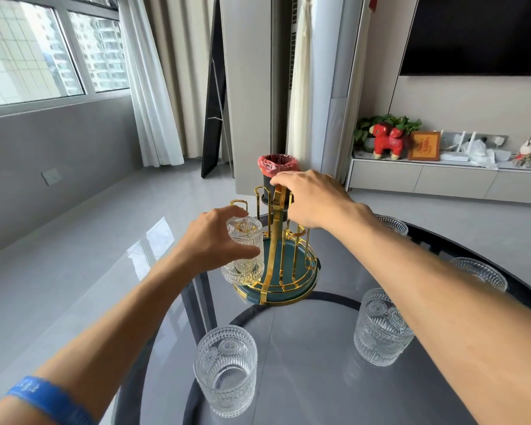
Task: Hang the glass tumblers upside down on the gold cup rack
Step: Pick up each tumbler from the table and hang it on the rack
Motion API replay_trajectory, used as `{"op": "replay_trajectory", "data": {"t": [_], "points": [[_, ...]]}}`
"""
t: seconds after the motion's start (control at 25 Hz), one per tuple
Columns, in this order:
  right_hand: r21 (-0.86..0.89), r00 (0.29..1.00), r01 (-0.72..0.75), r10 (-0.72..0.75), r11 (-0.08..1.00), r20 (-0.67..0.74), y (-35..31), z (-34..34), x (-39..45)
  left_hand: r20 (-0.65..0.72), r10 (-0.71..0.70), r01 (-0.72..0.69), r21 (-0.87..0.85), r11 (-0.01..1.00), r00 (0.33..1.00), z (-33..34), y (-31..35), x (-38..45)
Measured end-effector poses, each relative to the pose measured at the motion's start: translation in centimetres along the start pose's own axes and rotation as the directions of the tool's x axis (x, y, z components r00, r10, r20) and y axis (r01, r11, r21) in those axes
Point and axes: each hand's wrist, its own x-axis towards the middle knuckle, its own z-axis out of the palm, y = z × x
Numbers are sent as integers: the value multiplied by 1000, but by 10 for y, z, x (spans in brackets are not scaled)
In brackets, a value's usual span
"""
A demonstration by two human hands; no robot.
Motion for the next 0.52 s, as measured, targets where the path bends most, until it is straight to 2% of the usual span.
{"op": "replay_trajectory", "data": {"t": [0.12,0.28,0.32,0.4,0.44,0.48,0.52], "points": [[25,999,-28,28,999,17,0,5,-2,-26,-2,1,-29,1000,1000,6,-2,-9],[73,984,-70,56,995,171,-10,4,-11,-14,-30,30,-20,999,999,5,5,-24],[112,990,-72,56,991,132,-13,4,-20,-52,-41,39,-44,998,998,1,7,-34],[235,995,-28,49,972,-87,-23,10,-50,-166,-25,0,-145,990,986,-10,9,-68],[287,979,-5,64,958,-195,-27,17,-73,-157,14,-37,-147,988,987,-14,8,-90],[326,961,1,89,945,-262,-33,25,-98,-58,59,-64,-94,993,997,-16,7,-114],[371,951,-3,117,929,-287,-38,34,-123,104,79,-77,-23,997,991,-16,8,-136]]}}
